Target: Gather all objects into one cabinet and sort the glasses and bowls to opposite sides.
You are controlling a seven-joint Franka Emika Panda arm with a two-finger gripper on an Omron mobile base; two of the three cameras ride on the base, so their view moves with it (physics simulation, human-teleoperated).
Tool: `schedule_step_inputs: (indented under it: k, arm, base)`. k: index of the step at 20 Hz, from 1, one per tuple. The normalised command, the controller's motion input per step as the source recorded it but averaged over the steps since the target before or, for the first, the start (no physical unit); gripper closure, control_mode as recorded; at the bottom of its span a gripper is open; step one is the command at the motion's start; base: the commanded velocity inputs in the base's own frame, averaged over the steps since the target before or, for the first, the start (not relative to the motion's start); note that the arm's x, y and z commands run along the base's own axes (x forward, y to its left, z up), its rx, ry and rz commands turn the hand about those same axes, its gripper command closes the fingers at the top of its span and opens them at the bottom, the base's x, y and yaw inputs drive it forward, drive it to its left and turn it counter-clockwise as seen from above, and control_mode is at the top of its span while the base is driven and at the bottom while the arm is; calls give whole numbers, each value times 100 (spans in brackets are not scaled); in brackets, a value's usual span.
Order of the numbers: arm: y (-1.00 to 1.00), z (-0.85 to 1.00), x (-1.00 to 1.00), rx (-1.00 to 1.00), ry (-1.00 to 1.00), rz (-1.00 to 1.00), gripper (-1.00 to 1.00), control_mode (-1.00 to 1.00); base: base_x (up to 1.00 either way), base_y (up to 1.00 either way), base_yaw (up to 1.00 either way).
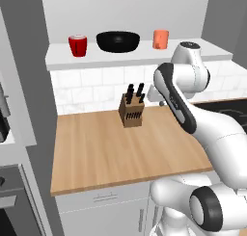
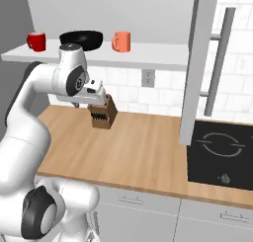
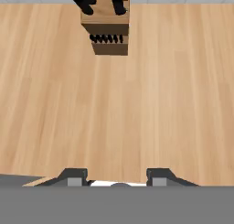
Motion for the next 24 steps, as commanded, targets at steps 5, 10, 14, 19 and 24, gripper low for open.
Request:
schedule_step_inputs:
  k: [5,10,14,19,24]
  arm:
    - [0,0,0,0,0,0,-100,100]
    - [0,0,0,0,0,0,-100,100]
    - [0,0,0,0,0,0,-100,100]
    - [0,0,0,0,0,0,-100,100]
    - [0,0,0,0,0,0,-100,100]
  base:
    - [-32,-11,0]
    - [-97,-14,2]
    - [-100,-13,3]
    - [-94,-6,1]
    - [-70,0,1]
